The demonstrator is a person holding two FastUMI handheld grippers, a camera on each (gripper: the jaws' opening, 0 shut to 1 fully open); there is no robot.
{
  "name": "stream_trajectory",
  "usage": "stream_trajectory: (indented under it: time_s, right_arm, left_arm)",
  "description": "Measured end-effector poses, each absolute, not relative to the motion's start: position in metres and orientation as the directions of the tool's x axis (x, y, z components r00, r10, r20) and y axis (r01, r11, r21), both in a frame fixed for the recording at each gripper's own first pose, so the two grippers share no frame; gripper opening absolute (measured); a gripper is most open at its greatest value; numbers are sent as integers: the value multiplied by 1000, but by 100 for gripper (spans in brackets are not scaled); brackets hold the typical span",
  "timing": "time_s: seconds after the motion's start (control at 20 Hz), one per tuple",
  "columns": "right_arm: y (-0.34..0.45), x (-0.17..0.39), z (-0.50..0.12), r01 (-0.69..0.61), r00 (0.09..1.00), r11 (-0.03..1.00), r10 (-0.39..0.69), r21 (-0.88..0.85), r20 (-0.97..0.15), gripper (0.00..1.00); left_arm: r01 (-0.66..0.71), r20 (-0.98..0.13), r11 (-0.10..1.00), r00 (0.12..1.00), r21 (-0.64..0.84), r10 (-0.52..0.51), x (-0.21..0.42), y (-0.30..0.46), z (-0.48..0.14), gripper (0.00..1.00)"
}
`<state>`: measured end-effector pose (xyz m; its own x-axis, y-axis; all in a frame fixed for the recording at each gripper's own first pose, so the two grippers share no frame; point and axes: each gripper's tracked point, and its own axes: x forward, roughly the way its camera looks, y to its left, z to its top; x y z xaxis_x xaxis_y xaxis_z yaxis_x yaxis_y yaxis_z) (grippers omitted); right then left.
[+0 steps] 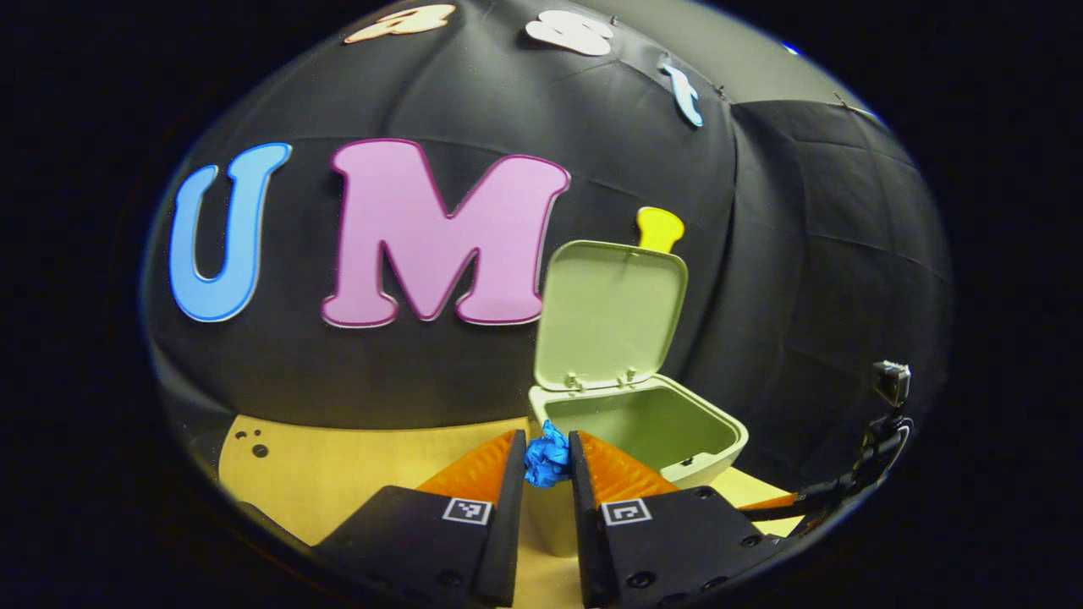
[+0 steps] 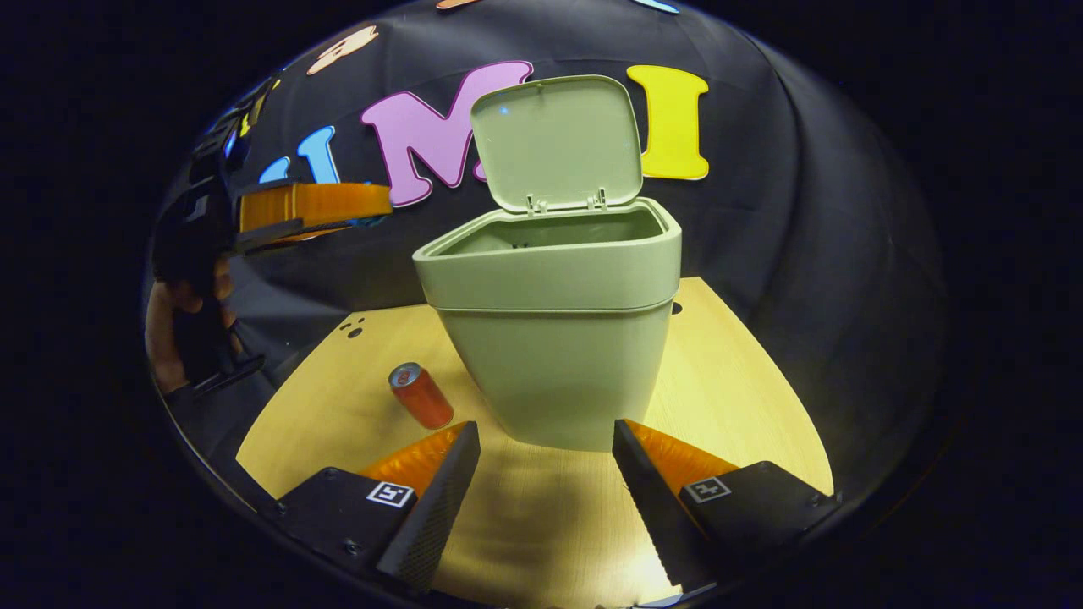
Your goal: Press the lid of the desktop garbage bin to open it, pick up the crumpled paper on the desktop and throw it into the bin, then pick up the pop can on the desktop and drop it into the bin, and finally close the garbage bin lid.
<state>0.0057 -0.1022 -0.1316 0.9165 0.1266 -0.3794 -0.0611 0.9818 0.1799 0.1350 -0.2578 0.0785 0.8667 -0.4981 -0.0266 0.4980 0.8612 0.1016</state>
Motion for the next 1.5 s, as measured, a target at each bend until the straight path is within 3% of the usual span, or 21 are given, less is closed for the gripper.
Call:
stream_trajectory:
  time_s: [0.45,0.7,0.8,0.85,0.95,1.25,1.5]
  right_arm:
    - [-103,4,-136,-98,911,980,158,172,-381,99]
    - [-105,2,-139,-98,909,979,161,176,-385,99]
    - [-105,1,-140,-104,906,979,166,176,-390,99]
    - [-104,-1,-140,-106,904,979,168,175,-393,99]
    - [-100,-1,-140,-116,903,978,177,175,-391,99]
    - [-79,-7,-145,-159,891,974,211,160,-402,99]
    - [-45,-8,-150,-217,870,965,261,149,-418,99]
  left_arm:
    - [576,-83,810,817,110,-570,156,-310,62,34]
    - [586,-104,802,810,117,-577,155,-324,55,44]
    - [580,-104,804,815,132,-571,153,-324,57,54]
    - [568,-100,811,823,141,-559,154,-322,57,79]
    - [546,-79,825,838,147,-540,151,-314,61,98]
    - [415,-41,903,910,112,-413,135,-240,56,99]
    - [261,-72,963,964,60,-257,115,-149,31,99]
